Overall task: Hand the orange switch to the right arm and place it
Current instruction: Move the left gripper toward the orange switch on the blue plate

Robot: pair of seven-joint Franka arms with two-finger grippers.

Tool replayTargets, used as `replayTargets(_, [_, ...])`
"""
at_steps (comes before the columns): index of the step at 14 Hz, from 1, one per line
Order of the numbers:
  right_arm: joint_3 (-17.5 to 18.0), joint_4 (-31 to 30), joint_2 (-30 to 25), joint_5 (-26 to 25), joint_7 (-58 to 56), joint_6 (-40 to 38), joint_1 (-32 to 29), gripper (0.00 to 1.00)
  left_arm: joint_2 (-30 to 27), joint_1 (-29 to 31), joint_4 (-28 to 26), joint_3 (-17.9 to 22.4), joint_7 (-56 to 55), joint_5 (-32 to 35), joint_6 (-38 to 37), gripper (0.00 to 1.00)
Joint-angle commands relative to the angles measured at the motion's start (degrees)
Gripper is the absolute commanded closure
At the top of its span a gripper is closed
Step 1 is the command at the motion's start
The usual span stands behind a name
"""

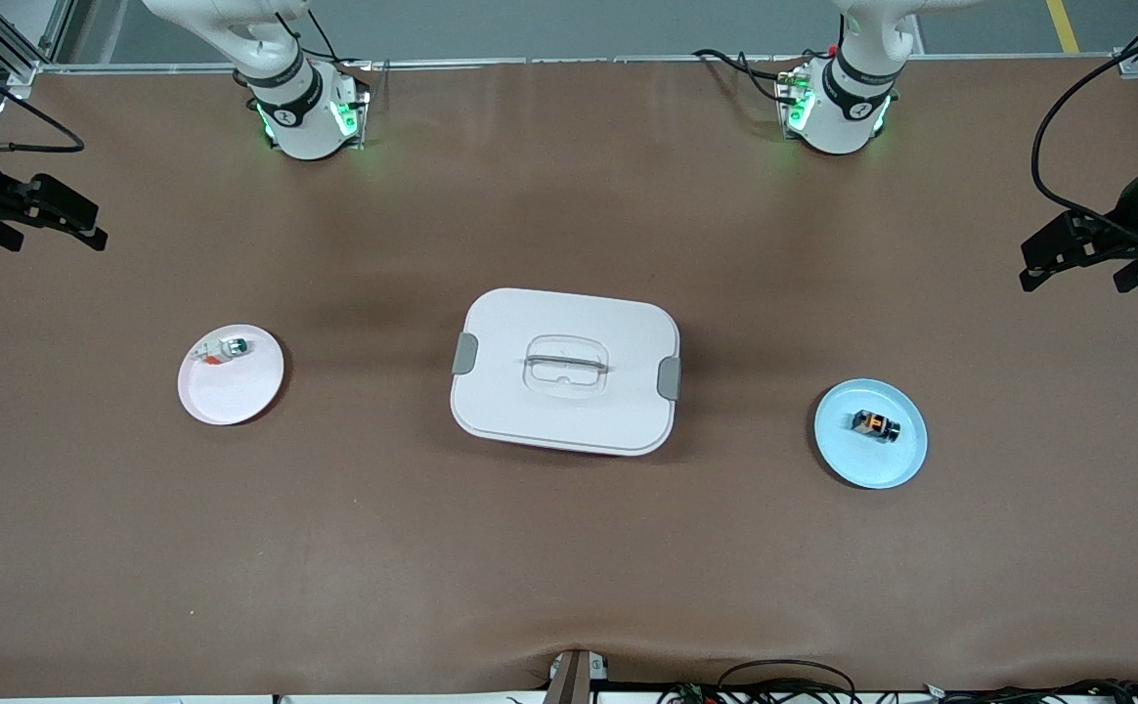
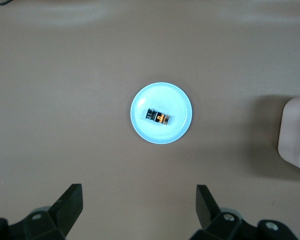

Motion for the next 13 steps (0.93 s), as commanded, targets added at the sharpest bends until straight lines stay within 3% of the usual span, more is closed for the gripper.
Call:
replayTargets(1, [0.4,-0.5,-0.9,0.0,-0.7,-0.5,-0.6,0.0,0.2,0.3,0.8,0.0,0.0,-0.5,-0.7,0.0])
replayTargets(9, [0.6,-0.6,-0.9,-0.1,-0.7,-0.7,-0.5,0.0,0.2,0.2,1.0,0.0,-0.4,-0.9,-0.7,0.0])
replayTargets(13, [0.4,-0.6,-0.9,-0.1,-0.8,-0.8,-0.6,0.0,2.9,0.3,1.0,-0.1,-0.2,-1.0,-0.6,0.0])
